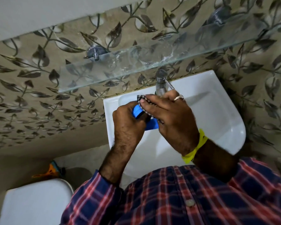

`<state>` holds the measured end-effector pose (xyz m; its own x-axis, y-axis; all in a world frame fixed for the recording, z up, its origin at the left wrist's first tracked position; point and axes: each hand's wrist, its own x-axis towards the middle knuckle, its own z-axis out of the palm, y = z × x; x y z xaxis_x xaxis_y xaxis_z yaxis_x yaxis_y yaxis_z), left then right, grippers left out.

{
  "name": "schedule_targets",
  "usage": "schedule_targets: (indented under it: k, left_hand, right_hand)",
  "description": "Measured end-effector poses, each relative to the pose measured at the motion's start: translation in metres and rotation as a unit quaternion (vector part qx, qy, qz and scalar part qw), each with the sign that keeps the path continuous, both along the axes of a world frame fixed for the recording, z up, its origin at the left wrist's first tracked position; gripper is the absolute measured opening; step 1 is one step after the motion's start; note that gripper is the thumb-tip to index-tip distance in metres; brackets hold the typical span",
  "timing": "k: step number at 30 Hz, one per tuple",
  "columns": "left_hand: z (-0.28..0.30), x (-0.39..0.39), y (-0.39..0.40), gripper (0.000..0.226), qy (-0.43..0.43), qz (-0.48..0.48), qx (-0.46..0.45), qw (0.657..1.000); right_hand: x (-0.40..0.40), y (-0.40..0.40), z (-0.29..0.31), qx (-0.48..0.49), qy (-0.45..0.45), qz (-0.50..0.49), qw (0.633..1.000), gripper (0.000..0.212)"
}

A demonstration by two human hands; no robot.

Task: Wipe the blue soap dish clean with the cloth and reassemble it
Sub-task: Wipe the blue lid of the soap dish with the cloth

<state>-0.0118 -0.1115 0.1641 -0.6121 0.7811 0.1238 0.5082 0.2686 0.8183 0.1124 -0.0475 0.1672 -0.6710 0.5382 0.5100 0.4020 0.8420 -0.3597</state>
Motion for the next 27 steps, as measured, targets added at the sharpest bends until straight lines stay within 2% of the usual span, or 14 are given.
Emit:
schedule_targets:
  k: [4,8,12,16,18,20,23,27]
  left_hand:
    - [0.003,-0.002,-0.007,0.009,-0.007,0.036,0.051,0.998]
    - [-0.001,0.0,-0.005,0.009,-0.012,0.029,0.002,1.0]
    - [-0.003,-0.001,-0.006,0.002,0.007,0.04,0.017,0.999]
    - [-0.001,-0.002,-0.015,0.011,-0.013,0.085,0.036,0.996]
    - [-0.002,-0.002,-0.017,0.013,-0.033,0.094,0.036,0.994]
    - [-0.002,-0.002,-0.018,0.013,-0.065,0.087,0.036,0.993]
    - [-0.001,-0.004,-0.02,0.017,-0.058,0.079,0.073,0.993]
    - [-0.005,-0.004,-0.024,0.019,-0.091,0.091,0.089,0.988]
  right_hand:
    - [0.01,0.011,0.003,-0.022,-0.005,-0.012,1.0,0.046]
    - [0.003,0.004,0.005,-0.027,-0.035,0.003,0.999,0.041]
    - [-0.015,-0.021,0.013,0.012,-0.02,0.028,0.999,0.041]
    - [0.005,0.005,0.0,0.0,-0.055,-0.038,0.998,0.044]
    - [0.011,0.013,-0.006,-0.034,-0.039,-0.057,0.997,0.045]
    - [0.0,0.004,-0.003,-0.044,-0.019,-0.03,0.998,0.043]
    - [-0.012,-0.009,0.005,-0.043,0.013,0.012,0.999,0.045]
    - [-0.003,0.004,-0.001,-0.067,0.029,-0.011,0.997,0.045]
